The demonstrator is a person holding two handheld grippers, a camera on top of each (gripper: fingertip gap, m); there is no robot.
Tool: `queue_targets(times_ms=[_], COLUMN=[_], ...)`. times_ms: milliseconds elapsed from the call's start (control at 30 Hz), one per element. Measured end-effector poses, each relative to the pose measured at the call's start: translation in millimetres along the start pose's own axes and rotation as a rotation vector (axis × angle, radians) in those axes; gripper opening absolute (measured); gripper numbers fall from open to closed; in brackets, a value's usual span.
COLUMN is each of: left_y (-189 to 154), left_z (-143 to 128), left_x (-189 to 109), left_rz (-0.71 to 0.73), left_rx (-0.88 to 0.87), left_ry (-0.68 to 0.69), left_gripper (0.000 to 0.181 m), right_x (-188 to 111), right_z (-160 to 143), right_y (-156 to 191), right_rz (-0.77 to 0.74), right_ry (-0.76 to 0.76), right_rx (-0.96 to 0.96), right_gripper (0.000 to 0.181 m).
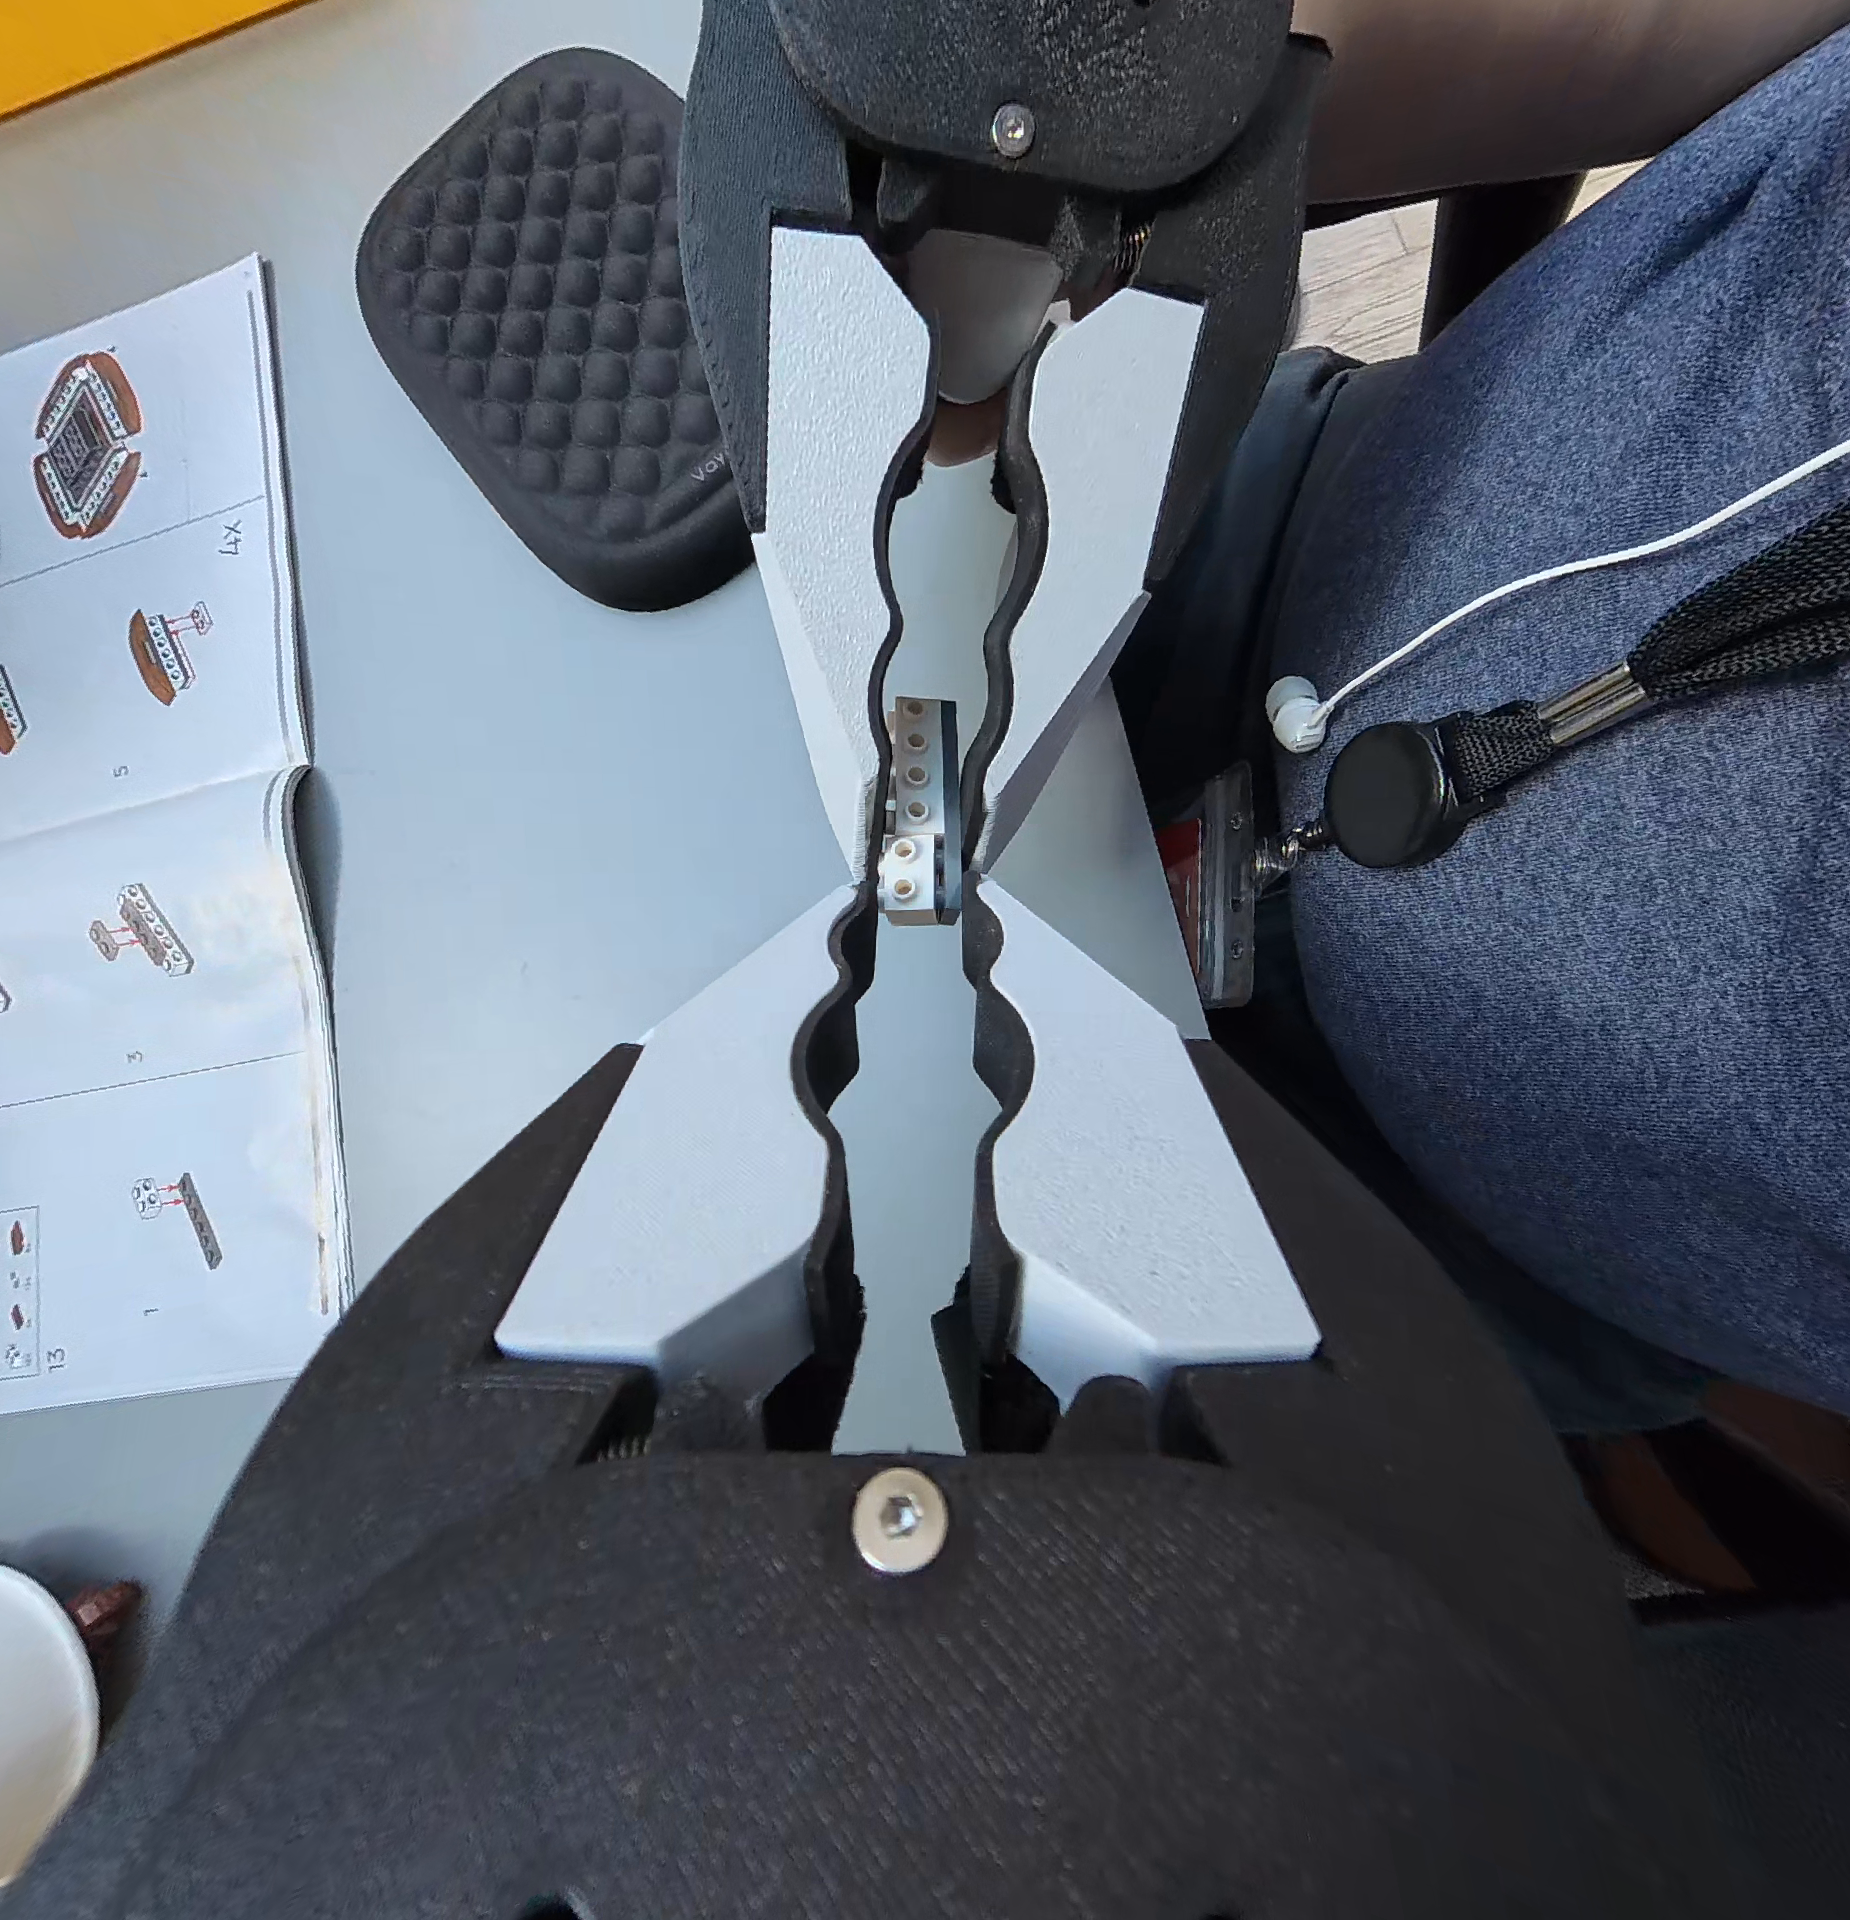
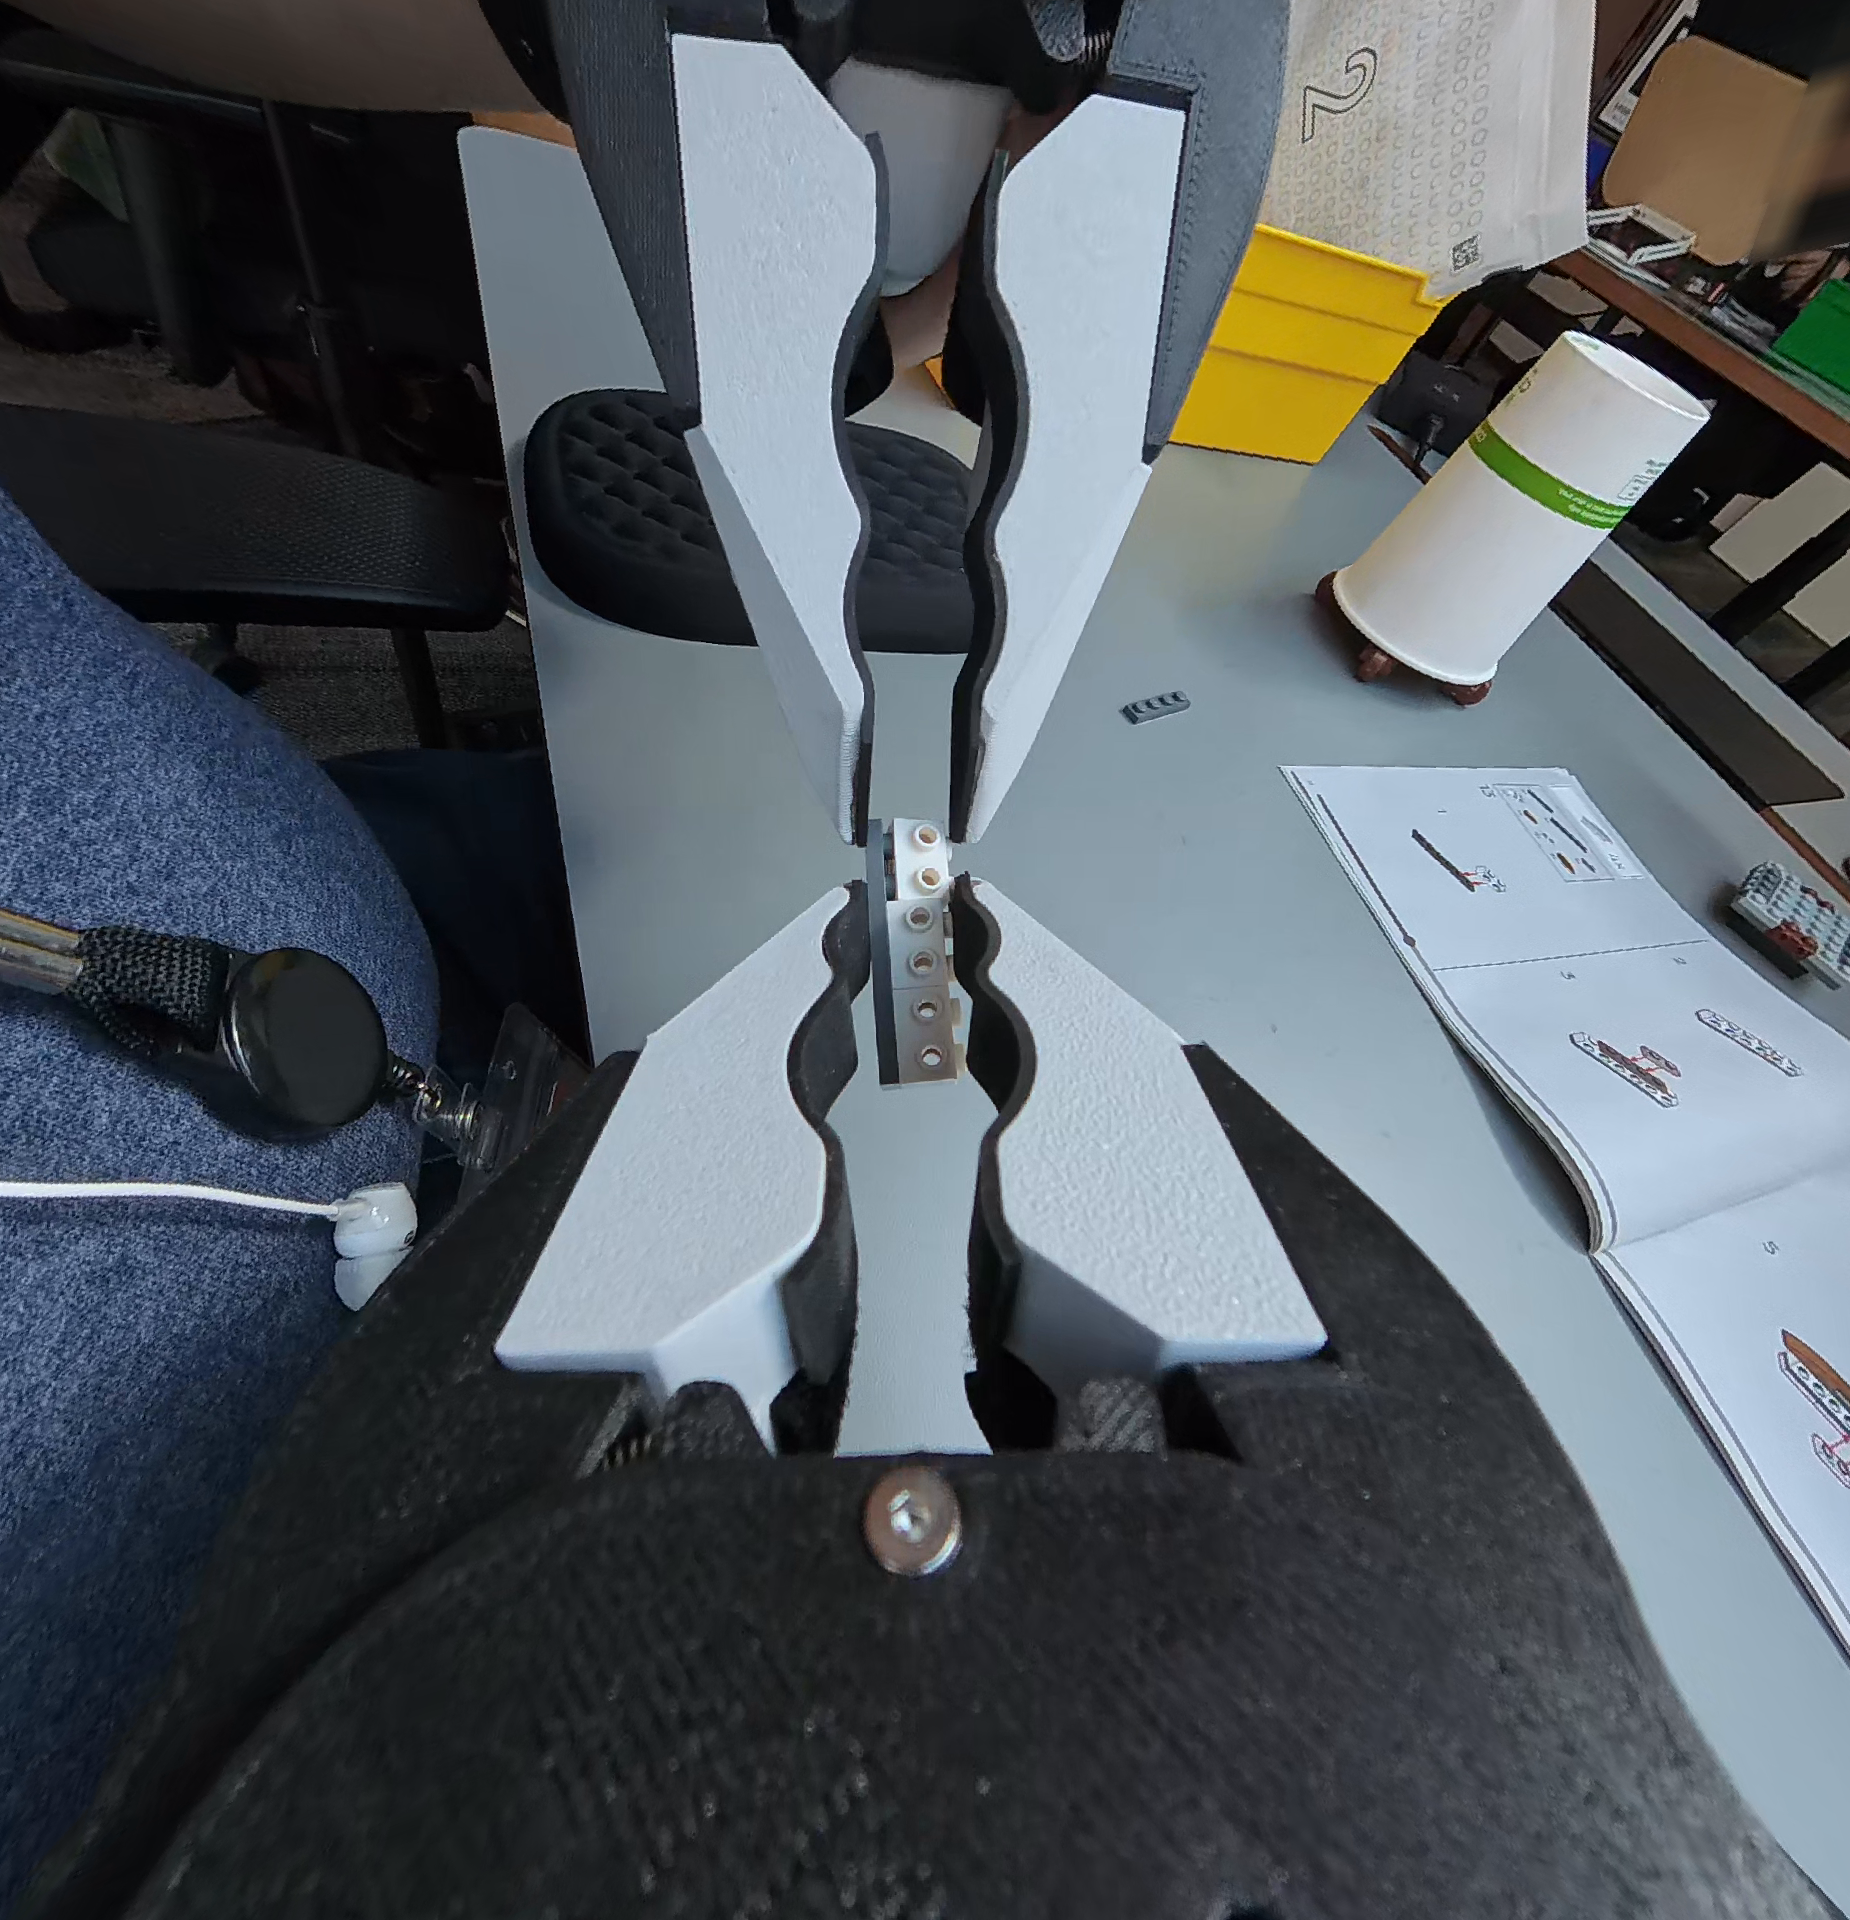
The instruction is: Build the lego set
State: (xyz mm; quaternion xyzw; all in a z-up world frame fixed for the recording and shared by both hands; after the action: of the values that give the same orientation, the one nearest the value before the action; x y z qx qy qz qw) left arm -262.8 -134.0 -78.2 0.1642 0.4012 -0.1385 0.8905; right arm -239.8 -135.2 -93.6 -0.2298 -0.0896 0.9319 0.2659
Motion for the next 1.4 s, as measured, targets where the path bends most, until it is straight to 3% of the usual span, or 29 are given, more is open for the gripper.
queue_targets(times_ms=[900, 1133, 1167, 1233, 1400], left_y=[-2.8, -1.9, -0.6, 4.0, -0.9], left_z=[-8.9, -10.9, -10.9, -12.0, -9.7], left_x=[6.7, 6.9, 6.3, 5.4, 1.9], left_rz=[0.045, 0.030, 0.026, 0.023, -0.056], left_rx=[0.054, -0.006, -0.033, -0.102, -0.155], left_ry=[0.062, 0.047, 0.036, 0.012, -0.054], left_gripper=[0.012, 0.012, 0.015, 0.045, 0.022], right_x=[7.0, 8.7, 8.5, 7.5, 5.8], right_z=[-8.2, -8.8, -8.3, -6.1, -2.6], right_y=[4.4, 3.6, 3.2, 3.3, 5.7], right_rz=[0.005, 0.003, 0.002, 0.002, 0.009], right_ry=[0.046, 0.042, 0.039, 0.027, 0.014], right_rx=[-0.007, -0.002, -0.002, -0.004, -0.025], right_gripper=[0.015, 0.015, 0.015, 0.015, 0.015])
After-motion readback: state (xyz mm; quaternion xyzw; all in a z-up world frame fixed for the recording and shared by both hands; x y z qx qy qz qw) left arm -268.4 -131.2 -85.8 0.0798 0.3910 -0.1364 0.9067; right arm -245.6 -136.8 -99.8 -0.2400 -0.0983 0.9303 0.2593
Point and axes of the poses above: each gripper's, where its closed fingertips meet, x out along the fingers, z out of its top, y = z × x across the jaws, the point moved 2 cm from there along -x, back along the fingers
